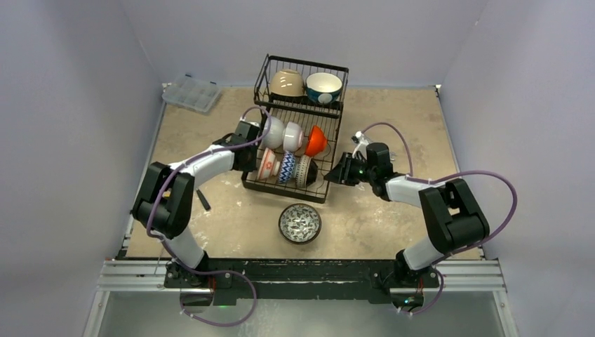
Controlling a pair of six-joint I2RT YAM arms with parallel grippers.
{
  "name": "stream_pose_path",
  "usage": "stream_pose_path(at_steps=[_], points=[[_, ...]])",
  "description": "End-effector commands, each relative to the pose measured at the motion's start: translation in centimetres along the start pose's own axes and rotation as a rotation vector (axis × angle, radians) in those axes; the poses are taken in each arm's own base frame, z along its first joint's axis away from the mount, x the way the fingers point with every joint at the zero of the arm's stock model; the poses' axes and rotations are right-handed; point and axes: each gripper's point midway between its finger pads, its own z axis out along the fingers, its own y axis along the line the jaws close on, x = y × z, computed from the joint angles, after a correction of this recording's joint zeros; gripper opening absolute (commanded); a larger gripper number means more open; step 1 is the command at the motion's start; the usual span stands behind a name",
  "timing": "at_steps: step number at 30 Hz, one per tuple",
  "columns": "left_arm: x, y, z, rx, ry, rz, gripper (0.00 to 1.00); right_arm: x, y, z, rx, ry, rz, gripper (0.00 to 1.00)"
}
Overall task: Load the bowls into the dish rack
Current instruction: Adjust the dish rack at the center of the board.
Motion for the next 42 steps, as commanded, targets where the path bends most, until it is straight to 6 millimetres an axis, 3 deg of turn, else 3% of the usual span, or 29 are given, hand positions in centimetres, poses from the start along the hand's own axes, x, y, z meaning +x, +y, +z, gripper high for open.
stream_pose_path(at_steps=[1, 3, 6, 9, 12, 13, 15, 21, 26, 30, 37, 42], points=[[-7.0, 0.0, 1.5, -0.017, -0.195, -0.093, 0.0, 2.9, 7.1, 2.1, -0.243, 0.114, -0.049, 0.34], [-8.0, 1.5, 1.9, -0.064, -0.206, -0.123, 0.01, 3.2, 8.0, 2.6, -0.278, 0.13, -0.061, 0.35], [-9.4, 3.6, 1.8, -0.125, -0.207, -0.155, 0.22, 2.9, 9.2, 2.7, -0.302, 0.127, -0.09, 0.37], [-11.1, 5.1, 0.2, -0.198, -0.227, -0.172, 0.44, 2.1, 9.7, 2.1, -0.291, 0.112, -0.114, 0.48], [-12.2, 5.6, -2.0, -0.208, -0.265, -0.19, 0.59, 0.6, 9.5, 1.4, -0.248, 0.066, -0.139, 0.6], [-12.2, 5.7, -2.7, -0.205, -0.276, -0.198, 0.68, -0.1, 9.3, 1.1, -0.235, 0.047, -0.145, 0.62], [-12.3, 5.9, -4.3, -0.196, -0.3, -0.226, 0.72, -1.8, 8.7, 0.4, -0.211, 0.005, -0.157, 0.66], [-9.8, 5.4, -8.1, -0.105, -0.319, -0.348, 0.76, -8.4, 5.9, -1.4, -0.117, -0.153, -0.253, 0.71], [-5.4, 3.1, -9.1, 0.064, -0.259, -0.428, 0.77, -14.2, 6.4, -2.0, -0.073, -0.332, -0.449, 0.75], [-3.2, 1.2, -10.0, 0.202, -0.234, -0.515, 0.77, -18.0, 6.9, -1.5, -0.044, -0.431, -0.546, 0.74], [-0.6, -1.5, -9.3, 0.363, -0.178, -0.648, 0.76, -21.4, 6.7, -0.1, -0.022, -0.502, -0.645, 0.67], [0.6, -2.6, -7.3, 0.397, -0.122, -0.661, 0.74, -21.3, 6.8, 0.7, -0.06, -0.499, -0.698, 0.53]])
